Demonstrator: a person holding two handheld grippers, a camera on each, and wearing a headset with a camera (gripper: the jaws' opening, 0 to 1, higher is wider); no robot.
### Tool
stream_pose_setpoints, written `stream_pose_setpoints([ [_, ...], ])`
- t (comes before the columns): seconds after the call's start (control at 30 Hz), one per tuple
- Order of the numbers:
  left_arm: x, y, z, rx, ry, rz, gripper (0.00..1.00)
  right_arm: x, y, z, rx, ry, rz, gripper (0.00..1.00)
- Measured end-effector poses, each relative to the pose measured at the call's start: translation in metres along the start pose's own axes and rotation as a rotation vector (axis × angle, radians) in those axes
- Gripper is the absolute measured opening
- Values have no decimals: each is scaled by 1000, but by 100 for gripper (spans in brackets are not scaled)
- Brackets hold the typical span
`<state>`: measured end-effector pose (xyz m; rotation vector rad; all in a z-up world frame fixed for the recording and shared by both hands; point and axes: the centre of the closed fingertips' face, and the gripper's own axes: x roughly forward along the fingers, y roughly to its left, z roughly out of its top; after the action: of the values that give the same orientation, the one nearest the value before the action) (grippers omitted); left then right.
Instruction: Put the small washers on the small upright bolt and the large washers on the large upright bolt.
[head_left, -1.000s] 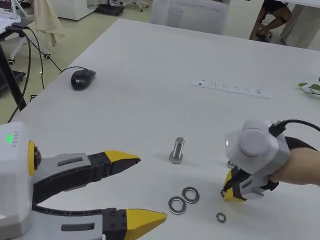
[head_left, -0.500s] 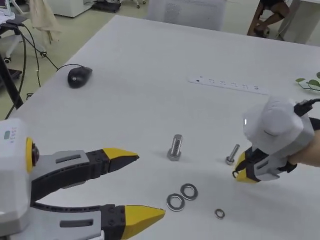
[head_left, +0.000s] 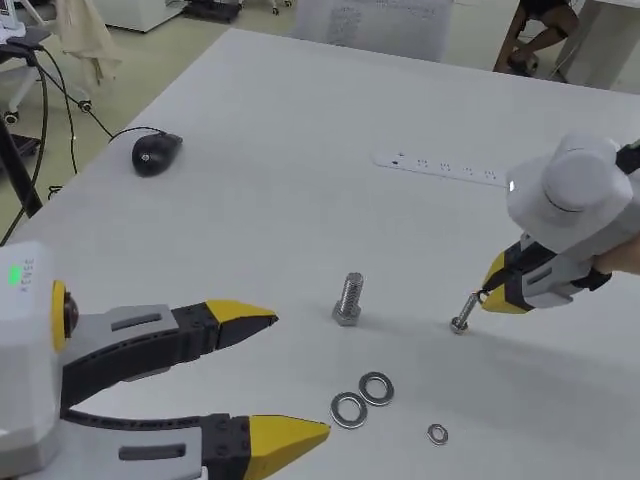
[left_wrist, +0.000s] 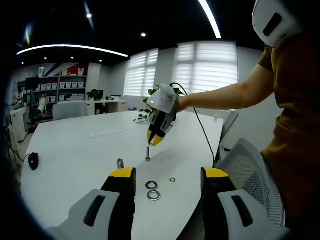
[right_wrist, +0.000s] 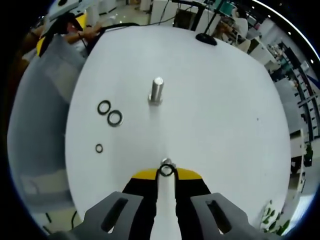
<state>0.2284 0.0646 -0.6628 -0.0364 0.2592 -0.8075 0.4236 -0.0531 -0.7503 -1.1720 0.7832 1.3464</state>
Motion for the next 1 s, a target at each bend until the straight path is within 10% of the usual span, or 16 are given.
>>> stream_pose_setpoints([
  [1.0,-1,6,-2,-18,2,19,51,31,-5,-12,-33,57,54,12],
])
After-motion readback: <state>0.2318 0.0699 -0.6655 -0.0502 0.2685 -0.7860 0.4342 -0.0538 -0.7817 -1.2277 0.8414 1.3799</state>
